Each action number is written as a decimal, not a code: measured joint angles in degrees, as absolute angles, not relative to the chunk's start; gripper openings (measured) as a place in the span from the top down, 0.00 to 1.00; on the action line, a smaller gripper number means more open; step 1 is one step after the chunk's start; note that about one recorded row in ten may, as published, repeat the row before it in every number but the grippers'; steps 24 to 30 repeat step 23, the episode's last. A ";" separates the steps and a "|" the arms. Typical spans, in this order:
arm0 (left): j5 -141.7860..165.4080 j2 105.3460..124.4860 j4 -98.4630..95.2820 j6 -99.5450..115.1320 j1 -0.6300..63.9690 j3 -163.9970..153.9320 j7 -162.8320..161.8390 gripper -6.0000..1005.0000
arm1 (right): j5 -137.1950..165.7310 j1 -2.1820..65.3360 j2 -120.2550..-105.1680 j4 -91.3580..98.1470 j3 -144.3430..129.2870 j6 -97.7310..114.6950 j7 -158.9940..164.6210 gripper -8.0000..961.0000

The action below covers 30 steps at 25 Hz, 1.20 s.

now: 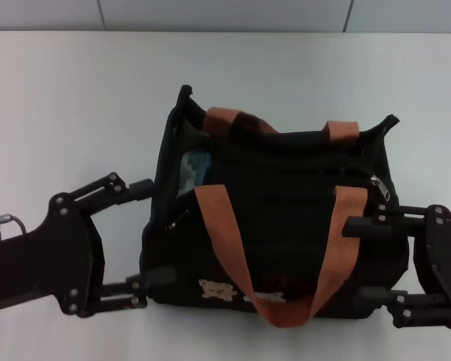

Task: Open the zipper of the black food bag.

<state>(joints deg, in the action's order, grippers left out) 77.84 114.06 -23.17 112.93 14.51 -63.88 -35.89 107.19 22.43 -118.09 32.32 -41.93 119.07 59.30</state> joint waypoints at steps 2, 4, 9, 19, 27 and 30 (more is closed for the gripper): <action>81.12 114.46 -26.00 113.27 14.81 -64.19 -37.16 0.18 | 107.58 22.60 -118.13 32.22 -41.93 118.98 59.34 0.27; 81.87 114.59 -26.39 113.29 14.90 -64.16 -37.39 0.18 | 108.15 22.73 -118.25 32.20 -41.92 118.81 59.46 0.27; 83.97 115.44 -27.24 113.18 15.71 -63.55 -38.22 0.18 | 108.44 22.76 -118.30 32.19 -41.99 118.36 59.48 0.27; 83.97 115.57 -27.25 113.21 15.87 -63.74 -38.14 0.18 | 108.46 22.64 -118.30 32.01 -42.01 118.24 59.33 0.27; 83.96 115.62 -27.24 113.21 15.96 -63.90 -38.04 0.18 | 108.46 22.56 -118.30 31.99 -42.01 118.21 59.31 0.27; 83.96 115.62 -27.24 113.21 15.96 -63.90 -38.04 0.18 | 108.46 22.56 -118.30 31.99 -42.01 118.21 59.31 0.27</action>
